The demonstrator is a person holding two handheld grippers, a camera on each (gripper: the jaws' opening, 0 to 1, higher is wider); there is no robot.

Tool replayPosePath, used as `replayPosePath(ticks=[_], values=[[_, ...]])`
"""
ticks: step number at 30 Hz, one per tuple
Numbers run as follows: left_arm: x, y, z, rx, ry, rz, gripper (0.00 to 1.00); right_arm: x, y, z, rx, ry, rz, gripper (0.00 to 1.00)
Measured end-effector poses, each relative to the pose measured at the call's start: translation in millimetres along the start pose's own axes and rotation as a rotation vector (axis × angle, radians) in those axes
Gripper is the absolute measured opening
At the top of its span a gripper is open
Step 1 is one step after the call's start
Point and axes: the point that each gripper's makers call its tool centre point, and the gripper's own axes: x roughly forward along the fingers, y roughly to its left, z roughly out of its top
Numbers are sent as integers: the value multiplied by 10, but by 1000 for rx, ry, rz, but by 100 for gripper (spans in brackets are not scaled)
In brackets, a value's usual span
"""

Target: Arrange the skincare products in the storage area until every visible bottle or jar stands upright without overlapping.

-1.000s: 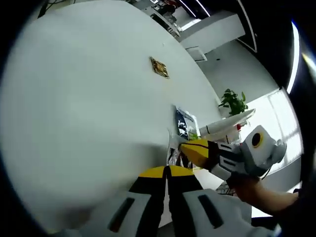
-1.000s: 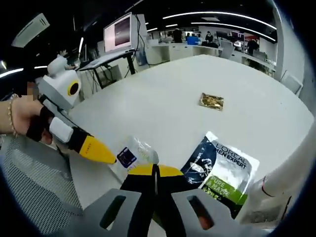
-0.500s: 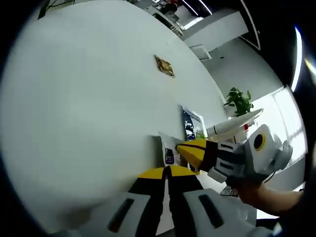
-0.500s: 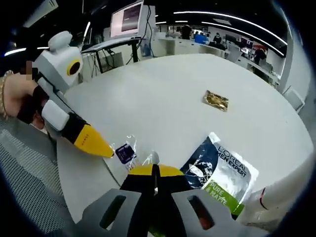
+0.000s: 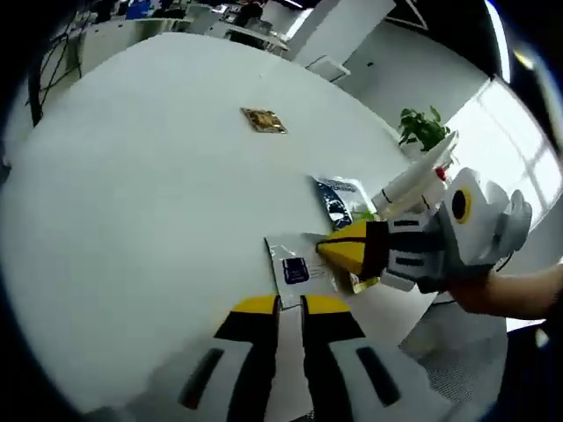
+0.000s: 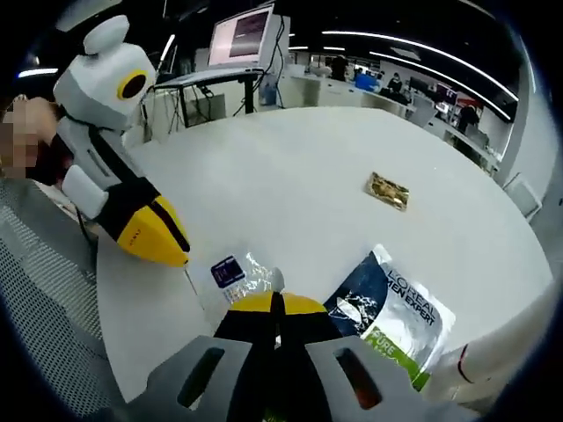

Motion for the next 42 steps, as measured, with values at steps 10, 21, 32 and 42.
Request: replayPosePath(ticks=[10,21,32,42], values=[[407,-3,59,415,57,14,12,23,0,0,-11,1,11,1],[436,-11,51,478,60,39,16,29,11,-4,-51,16,27,1],[442,13,26,429,61,93,16,-66,-89,60,-142,24,0,2],[444,8,37,427,64,105,17,-198,-76,148,-123,-28,-7,15]])
